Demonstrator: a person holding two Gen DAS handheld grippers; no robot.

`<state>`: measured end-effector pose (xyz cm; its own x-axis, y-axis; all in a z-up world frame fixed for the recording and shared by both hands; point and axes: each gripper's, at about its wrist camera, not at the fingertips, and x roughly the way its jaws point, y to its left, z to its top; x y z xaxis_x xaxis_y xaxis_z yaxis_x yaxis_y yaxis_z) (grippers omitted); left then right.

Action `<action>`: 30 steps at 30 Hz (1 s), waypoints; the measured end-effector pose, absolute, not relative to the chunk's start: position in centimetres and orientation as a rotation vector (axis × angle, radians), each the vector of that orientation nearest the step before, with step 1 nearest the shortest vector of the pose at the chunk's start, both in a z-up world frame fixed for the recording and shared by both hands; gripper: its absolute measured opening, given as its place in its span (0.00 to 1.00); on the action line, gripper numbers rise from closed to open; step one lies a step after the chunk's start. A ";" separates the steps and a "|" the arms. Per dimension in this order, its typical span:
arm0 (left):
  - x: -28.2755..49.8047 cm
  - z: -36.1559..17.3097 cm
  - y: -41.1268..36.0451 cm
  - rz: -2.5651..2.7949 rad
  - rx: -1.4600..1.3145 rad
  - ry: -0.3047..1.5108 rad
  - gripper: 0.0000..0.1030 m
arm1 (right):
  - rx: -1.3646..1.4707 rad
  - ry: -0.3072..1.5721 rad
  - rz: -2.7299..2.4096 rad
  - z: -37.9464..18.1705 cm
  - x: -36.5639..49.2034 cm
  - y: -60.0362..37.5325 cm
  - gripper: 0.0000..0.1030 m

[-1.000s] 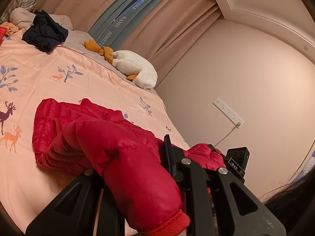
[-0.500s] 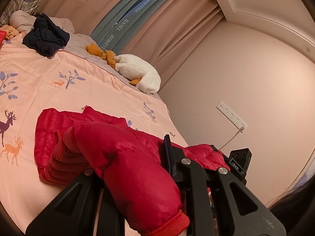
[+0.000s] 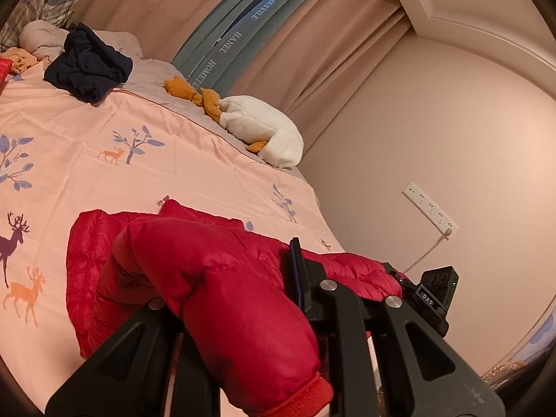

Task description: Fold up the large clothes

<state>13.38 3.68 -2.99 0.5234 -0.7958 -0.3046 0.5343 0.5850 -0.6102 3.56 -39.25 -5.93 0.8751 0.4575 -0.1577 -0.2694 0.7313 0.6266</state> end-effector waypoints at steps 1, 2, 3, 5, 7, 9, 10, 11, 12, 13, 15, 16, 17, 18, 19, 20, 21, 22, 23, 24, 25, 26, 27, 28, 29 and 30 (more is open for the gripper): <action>13.7 -3.1 3.6 -0.828 -0.479 0.608 0.17 | 0.629 0.316 0.402 -6.0 3.8 -39.2 0.16; 14.1 -3.2 3.6 -0.820 -0.474 0.607 0.17 | 0.624 0.318 0.396 -6.1 4.1 -39.2 0.16; 14.5 -3.4 3.5 -0.809 -0.470 0.608 0.17 | 0.620 0.322 0.390 -6.2 4.5 -39.2 0.16; 15.3 -3.9 3.3 -0.795 -0.467 0.617 0.17 | 0.611 0.337 0.372 -6.6 5.4 -39.1 0.16; 16.1 -4.4 3.2 -0.781 -0.466 0.627 0.17 | 0.614 0.356 0.358 -7.1 6.3 -39.2 0.16; 17.0 -5.0 3.1 -0.773 -0.478 0.645 0.17 | 0.617 0.370 0.351 -7.6 7.0 -39.2 0.16; 17.6 -5.4 3.1 -0.766 -0.485 0.654 0.17 | 0.616 0.377 0.346 -7.9 7.3 -39.2 0.16; 17.9 -5.7 3.1 -0.760 -0.488 0.661 0.17 | 0.617 0.384 0.344 -8.1 7.6 -39.2 0.16; 18.3 -6.0 3.1 -0.754 -0.494 0.670 0.17 | 0.617 0.392 0.340 -8.4 7.9 -39.1 0.16; 18.7 -6.4 3.0 -0.747 -0.499 0.680 0.17 | 0.616 0.405 0.335 -8.7 8.4 -39.1 0.16; 19.2 -7.1 2.9 -0.730 -0.500 0.698 0.17 | 0.610 0.425 0.324 -9.2 8.9 -39.0 0.16; 19.6 -7.6 2.8 -0.723 -0.501 0.710 0.17 | 0.607 0.438 0.318 -9.6 9.3 -39.0 0.16; 19.7 -7.8 2.8 -0.717 -0.501 0.717 0.17 | 0.604 0.447 0.314 -9.9 9.5 -39.0 0.16; 19.9 -8.2 2.8 -0.708 -0.500 0.727 0.17 | 0.600 0.455 0.309 -10.1 9.7 -39.0 0.16; 20.2 -8.5 2.7 -0.703 -0.502 0.736 0.17 | 0.595 0.462 0.305 -10.4 10.0 -38.9 0.16; 20.3 -8.7 2.7 -0.699 -0.501 0.741 0.17 | 0.592 0.467 0.302 -10.6 10.2 -38.9 0.16; 20.5 -8.9 2.7 -0.693 -0.498 0.745 0.17 | 0.588 0.473 0.299 -10.7 10.4 -38.8 0.16; 20.7 -9.1 2.7 -0.689 -0.496 0.750 0.17 | 0.582 0.478 0.294 -10.8 10.7 -38.8 0.16; 21.0 -9.2 2.6 -0.683 -0.491 0.755 0.17 | 0.575 0.482 0.290 -10.8 11.0 -38.7 0.16; 21.2 -9.3 2.5 -0.678 -0.488 0.757 0.17 | 0.573 0.484 0.289 -10.8 11.2 -38.7 0.16; 21.5 -9.3 2.4 -0.672 -0.485 0.761 0.17 | 0.569 0.486 0.287 -10.8 11.7 -38.7 0.16; 21.8 -9.4 2.3 -0.667 -0.484 0.763 0.17 | 0.566 0.489 0.284 -10.8 12.1 -38.6 0.16; 22.1 -9.4 2.3 -0.661 -0.482 0.764 0.17 | 0.564 0.491 0.282 -10.8 12.4 -38.6 0.16; 22.5 -9.4 2.2 -0.654 -0.480 0.766 0.17 | 0.559 0.494 0.279 -10.8 12.9 -38.6 0.16; 23.0 -9.4 2.1 -0.647 -0.480 0.769 0.17 | 0.556 0.496 0.274 -10.8 13.3 -38.6 0.16; 23.5 -9.4 1.9 -0.641 -0.480 0.773 0.17 | 0.554 0.498 0.271 -10.8 13.7 -38.6 0.16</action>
